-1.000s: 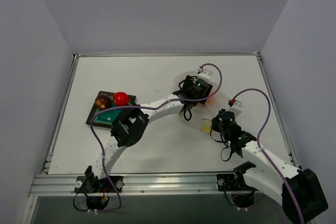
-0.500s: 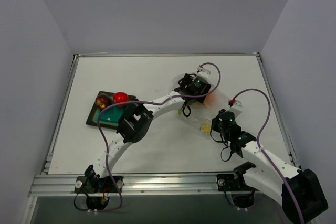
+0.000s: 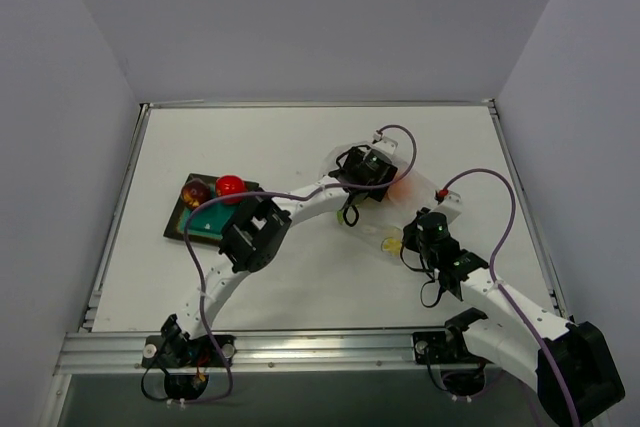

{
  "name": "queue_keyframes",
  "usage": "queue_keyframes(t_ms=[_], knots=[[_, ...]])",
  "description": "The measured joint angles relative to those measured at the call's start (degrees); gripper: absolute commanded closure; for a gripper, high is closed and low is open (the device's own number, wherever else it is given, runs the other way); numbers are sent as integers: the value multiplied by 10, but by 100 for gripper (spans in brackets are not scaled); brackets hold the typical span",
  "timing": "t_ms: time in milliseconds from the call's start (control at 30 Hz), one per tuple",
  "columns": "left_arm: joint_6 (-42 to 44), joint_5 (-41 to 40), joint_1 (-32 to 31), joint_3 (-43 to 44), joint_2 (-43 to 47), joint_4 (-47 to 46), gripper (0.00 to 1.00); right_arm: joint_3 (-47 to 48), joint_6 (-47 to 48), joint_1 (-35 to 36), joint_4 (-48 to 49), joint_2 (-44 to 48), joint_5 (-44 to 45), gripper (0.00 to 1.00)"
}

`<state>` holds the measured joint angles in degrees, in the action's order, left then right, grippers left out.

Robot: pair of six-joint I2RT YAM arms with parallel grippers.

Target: Take the fake fruits out of the plastic bag

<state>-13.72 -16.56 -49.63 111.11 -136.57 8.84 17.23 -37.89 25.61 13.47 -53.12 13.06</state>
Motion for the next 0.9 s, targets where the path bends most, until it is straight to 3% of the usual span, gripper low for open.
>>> queue_keyframes(t_ms=[233,467,767,900], knots=[[-5,47,-3,-118,110,-21,45,0,0,0,0,0,0,100],[-27,134,-5,-176,237,-70,46,0,0,1,0,0,0,100],[-55,276,-4,-231,290,-183,47,0,0,4,0,0,1,100],[-69,226,-2,-335,362,-195,48,0,0,4,0,1,2,100]])
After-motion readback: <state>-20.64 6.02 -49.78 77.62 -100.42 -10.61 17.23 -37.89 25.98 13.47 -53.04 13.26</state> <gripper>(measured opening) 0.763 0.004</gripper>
